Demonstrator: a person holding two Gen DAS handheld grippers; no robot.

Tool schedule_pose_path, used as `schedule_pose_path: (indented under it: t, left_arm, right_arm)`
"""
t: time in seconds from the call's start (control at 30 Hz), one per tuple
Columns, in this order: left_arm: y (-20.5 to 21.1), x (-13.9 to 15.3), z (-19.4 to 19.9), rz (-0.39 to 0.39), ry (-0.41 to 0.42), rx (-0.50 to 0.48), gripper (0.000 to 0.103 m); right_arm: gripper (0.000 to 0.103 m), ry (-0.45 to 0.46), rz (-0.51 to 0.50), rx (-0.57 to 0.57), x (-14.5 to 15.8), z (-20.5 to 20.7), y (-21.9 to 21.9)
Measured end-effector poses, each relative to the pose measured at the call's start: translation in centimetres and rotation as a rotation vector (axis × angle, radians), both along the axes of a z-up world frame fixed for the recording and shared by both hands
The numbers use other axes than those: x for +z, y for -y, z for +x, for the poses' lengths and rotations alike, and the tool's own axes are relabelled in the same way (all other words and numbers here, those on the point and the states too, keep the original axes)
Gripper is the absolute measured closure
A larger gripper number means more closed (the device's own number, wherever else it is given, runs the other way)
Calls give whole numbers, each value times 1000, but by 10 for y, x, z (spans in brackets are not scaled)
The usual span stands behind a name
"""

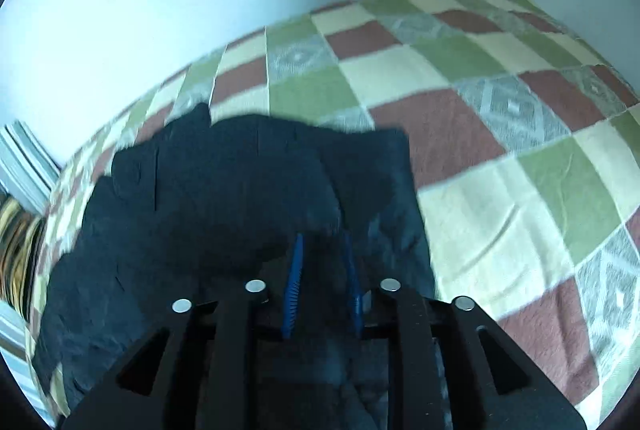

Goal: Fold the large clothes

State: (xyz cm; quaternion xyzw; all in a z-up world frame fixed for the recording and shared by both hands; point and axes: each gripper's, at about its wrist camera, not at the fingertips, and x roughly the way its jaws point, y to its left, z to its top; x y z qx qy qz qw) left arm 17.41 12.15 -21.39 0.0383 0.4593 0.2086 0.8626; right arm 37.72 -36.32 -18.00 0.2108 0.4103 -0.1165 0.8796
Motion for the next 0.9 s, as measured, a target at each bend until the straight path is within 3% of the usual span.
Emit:
schedule_pose_path:
  t: [0.1,0.2,0.23,0.43,0.5,0.6,0.9]
  left_arm:
    - [0,0,0,-1,-2,1,2]
    - [0,0,0,-1,0,1,2]
    - [0,0,0,-1,-1,0,2]
    - [-1,0,1,-4,-1,1,2]
    - [-2,0,0,-14,1,2,2]
    - [-4,-1,2,-24,1,4,2]
    - [-5,-2,2,-27,6,4,2]
  right_arm:
    - [79,-25,-11,-32,-10,18,12]
    - [79,-126,6,-45,-41,37,25]
    - [79,-122,18,-51,-51,38,28]
    - [79,-106,-3,-47,-41,33,26]
    - [78,-88,-18,-62,-28,20,22]
    - [63,-48,-27,-68,-12,-13,14]
    - [62,-59,31,-63,-26,-95,-6]
